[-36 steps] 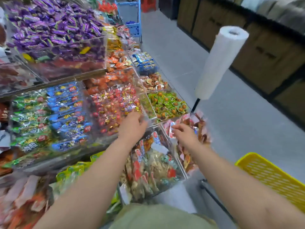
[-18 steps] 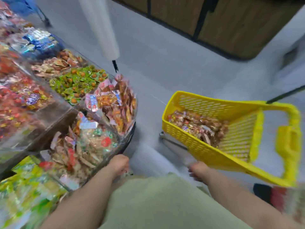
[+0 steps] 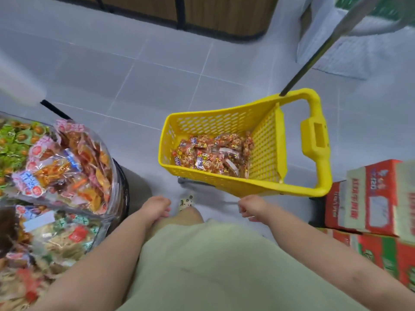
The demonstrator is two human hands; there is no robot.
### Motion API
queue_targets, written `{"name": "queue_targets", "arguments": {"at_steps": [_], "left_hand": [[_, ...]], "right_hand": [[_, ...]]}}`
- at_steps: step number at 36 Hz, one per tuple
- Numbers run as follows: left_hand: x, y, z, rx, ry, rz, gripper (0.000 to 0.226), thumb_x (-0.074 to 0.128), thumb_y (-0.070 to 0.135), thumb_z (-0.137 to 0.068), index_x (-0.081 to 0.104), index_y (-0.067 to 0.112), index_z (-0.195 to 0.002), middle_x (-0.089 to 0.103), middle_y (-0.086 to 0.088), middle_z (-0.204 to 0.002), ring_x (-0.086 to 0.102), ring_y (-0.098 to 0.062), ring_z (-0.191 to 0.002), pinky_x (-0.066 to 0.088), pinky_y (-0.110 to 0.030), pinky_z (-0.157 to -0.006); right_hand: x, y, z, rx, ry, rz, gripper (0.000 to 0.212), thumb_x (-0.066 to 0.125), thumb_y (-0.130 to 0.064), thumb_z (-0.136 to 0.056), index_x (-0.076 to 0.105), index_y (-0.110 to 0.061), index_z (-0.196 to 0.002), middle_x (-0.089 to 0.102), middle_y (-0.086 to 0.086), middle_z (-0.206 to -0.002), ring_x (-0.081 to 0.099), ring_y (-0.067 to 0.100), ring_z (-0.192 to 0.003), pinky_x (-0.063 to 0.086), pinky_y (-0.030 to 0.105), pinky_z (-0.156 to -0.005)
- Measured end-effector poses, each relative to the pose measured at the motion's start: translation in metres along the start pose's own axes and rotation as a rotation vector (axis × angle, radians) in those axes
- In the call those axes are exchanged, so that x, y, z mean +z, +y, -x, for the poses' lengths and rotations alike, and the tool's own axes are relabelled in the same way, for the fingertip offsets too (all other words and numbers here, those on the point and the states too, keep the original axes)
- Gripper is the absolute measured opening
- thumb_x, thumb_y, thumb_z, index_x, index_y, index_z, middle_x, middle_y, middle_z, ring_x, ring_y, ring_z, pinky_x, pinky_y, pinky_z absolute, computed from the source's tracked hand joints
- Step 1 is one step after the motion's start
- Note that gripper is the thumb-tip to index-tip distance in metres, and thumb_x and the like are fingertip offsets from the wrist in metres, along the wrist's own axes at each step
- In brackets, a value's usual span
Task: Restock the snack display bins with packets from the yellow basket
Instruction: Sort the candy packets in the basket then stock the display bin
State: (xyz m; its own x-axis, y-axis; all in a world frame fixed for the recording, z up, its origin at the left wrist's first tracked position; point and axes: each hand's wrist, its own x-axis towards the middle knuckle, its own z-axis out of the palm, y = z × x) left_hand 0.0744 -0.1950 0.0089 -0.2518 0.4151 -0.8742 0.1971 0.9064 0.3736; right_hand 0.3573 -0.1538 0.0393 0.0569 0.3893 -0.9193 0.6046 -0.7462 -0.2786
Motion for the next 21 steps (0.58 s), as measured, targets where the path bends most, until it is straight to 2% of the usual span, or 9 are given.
{"name": "queue_targets", "arguments": {"at_steps": [3,6,8,10,12,14,16,18,21], "left_hand": [[-0.006,0.023,-0.016,0.003,-0.023,0.005,0.008,0.05,0.015,-0.095,0.053,0.011,-0.09,0.056,-0.008,-0.08,0.055,-0.02,-0.062,0.041,-0.025,-0.051],[-0.017,0.049,-0.036,0.002,-0.027,0.028,0.008,0.049,0.013,-0.095,0.051,0.012,-0.088,0.053,-0.009,-0.078,0.052,-0.02,-0.062,0.04,-0.028,-0.056],[-0.026,0.07,-0.051,0.019,-0.01,0.009,0.008,0.048,0.014,-0.096,0.051,0.012,-0.09,0.055,-0.009,-0.079,0.052,-0.019,-0.065,0.043,-0.029,-0.06],[-0.036,0.091,-0.066,0.037,-0.004,-0.006,0.007,0.048,0.014,-0.097,0.051,0.011,-0.091,0.055,-0.009,-0.079,0.053,-0.019,-0.064,0.044,-0.028,-0.06],[-0.046,0.112,-0.08,0.063,-0.007,-0.033,0.008,0.048,0.015,-0.097,0.051,0.011,-0.091,0.055,-0.008,-0.077,0.052,-0.018,-0.062,0.042,-0.027,-0.058],[-0.056,0.132,-0.095,0.096,-0.016,-0.087,0.01,0.049,0.015,-0.095,0.052,0.011,-0.086,0.055,-0.009,-0.078,0.051,-0.019,-0.062,0.039,-0.026,-0.058],[-0.066,0.151,-0.11,0.131,-0.008,-0.167,0.016,0.05,0.014,-0.092,0.053,0.013,-0.076,0.055,-0.009,-0.077,0.052,-0.024,-0.065,0.039,-0.028,-0.062],[-0.073,0.167,-0.124,0.175,0.041,-0.252,0.023,0.053,0.013,-0.088,0.05,0.015,-0.065,0.052,-0.01,-0.072,0.049,-0.025,-0.07,0.038,-0.03,-0.064],[-0.079,0.187,-0.145,0.196,0.127,-0.321,0.031,0.06,0.015,-0.085,0.042,0.019,-0.06,0.05,-0.01,-0.074,0.044,-0.024,-0.069,0.032,-0.031,-0.054]], "right_hand": [[-0.008,-0.015,-0.004,-0.002,-0.015,-0.024,0.012,0.047,-0.015,-0.093,0.052,-0.012,-0.083,0.053,0.005,-0.081,0.05,0.013,-0.065,0.035,0.022,-0.057],[-0.016,-0.039,-0.013,-0.033,0.01,-0.068,0.013,0.043,-0.014,-0.092,0.053,-0.008,-0.087,0.056,0.014,-0.087,0.049,0.022,-0.074,0.033,0.025,-0.059],[-0.021,-0.058,-0.019,-0.06,0.064,-0.063,0.015,0.042,-0.012,-0.093,0.052,-0.008,-0.081,0.053,0.015,-0.085,0.046,0.025,-0.08,0.034,0.029,-0.065],[-0.026,-0.075,-0.025,-0.084,0.133,0.006,0.02,0.043,-0.013,-0.094,0.053,-0.01,-0.077,0.053,0.015,-0.087,0.052,0.026,-0.084,0.036,0.031,-0.07],[-0.028,-0.09,-0.032,-0.086,0.171,0.049,0.026,0.042,-0.014,-0.094,0.049,-0.012,-0.068,0.053,0.015,-0.086,0.053,0.026,-0.085,0.035,0.03,-0.066],[-0.029,-0.103,-0.042,-0.059,0.177,0.064,0.026,0.041,-0.016,-0.095,0.049,-0.012,-0.071,0.052,0.014,-0.087,0.051,0.024,-0.084,0.034,0.03,-0.066],[-0.029,-0.114,-0.055,-0.032,0.186,0.056,0.018,0.042,-0.016,-0.097,0.051,-0.012,-0.081,0.052,0.011,-0.09,0.049,0.023,-0.086,0.037,0.028,-0.073],[-0.027,-0.122,-0.067,-0.021,0.201,0.051,0.023,0.041,-0.015,-0.098,0.048,-0.012,-0.076,0.05,0.009,-0.086,0.047,0.022,-0.086,0.036,0.025,-0.071],[-0.019,-0.131,-0.084,0.029,0.182,0.04,0.028,0.037,-0.017,-0.099,0.054,0.002,-0.089,0.057,0.02,-0.093,0.051,0.025,-0.084,0.037,0.029,-0.066]]}}
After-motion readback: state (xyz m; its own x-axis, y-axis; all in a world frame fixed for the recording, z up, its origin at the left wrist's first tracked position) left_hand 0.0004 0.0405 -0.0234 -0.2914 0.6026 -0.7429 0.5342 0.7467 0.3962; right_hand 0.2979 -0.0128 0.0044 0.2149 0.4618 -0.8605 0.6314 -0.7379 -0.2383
